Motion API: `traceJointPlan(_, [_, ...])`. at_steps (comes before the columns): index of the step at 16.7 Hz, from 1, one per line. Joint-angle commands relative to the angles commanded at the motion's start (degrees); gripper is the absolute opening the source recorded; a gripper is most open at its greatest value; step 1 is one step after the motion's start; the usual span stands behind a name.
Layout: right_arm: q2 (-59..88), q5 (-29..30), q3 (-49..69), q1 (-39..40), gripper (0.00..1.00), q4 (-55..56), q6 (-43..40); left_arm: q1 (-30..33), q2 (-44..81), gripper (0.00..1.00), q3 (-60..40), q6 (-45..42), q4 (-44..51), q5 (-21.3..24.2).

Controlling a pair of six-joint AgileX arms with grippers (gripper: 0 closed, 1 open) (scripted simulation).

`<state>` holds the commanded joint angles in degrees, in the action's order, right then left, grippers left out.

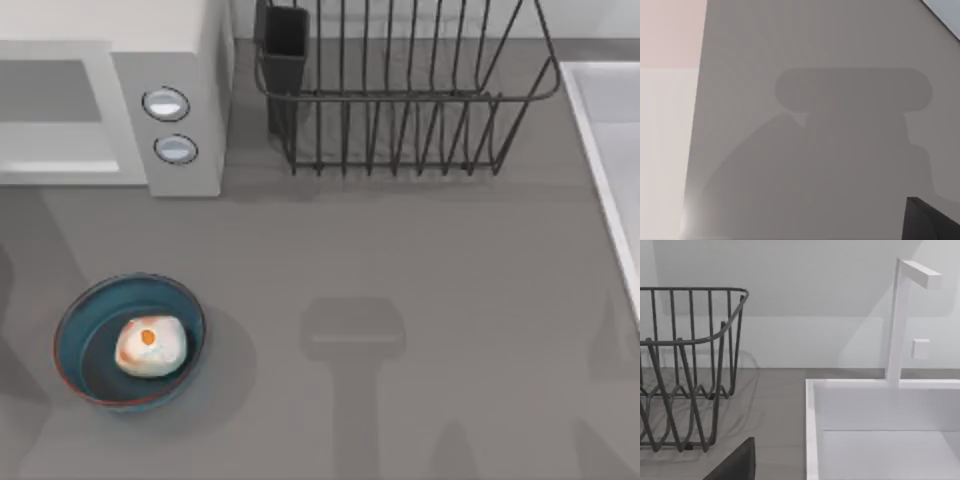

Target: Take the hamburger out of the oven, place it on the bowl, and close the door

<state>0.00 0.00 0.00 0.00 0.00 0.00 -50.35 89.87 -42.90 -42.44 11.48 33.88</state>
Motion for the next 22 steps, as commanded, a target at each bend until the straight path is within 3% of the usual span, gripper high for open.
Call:
traceJointPlan(4, [0.00, 0.00, 0.00, 0.00, 1.00, 0.00, 0.00, 1.95, -2.10, 0.00, 2.27, 2.23, -0.77, -1.32])
traceJointPlan(11, [0.00, 0.00, 0.00, 0.00, 1.00, 0.00, 0.00, 16.66, -17.29, 0.00, 15.60, 15.97, -5.77, -9.67])
traceJointPlan(18, [0.00, 0.00, 0.00, 0.00, 1.00, 0.00, 0.00, 19.08, -18.44, 0.00, 16.56, 18.42, -5.95, -11.53])
traceJointPlan(22, [0.00, 0.00, 0.00, 0.00, 1.00, 0.00, 0.00, 29.88, -22.35, 0.00, 19.05, 26.22, -6.38, -18.43])
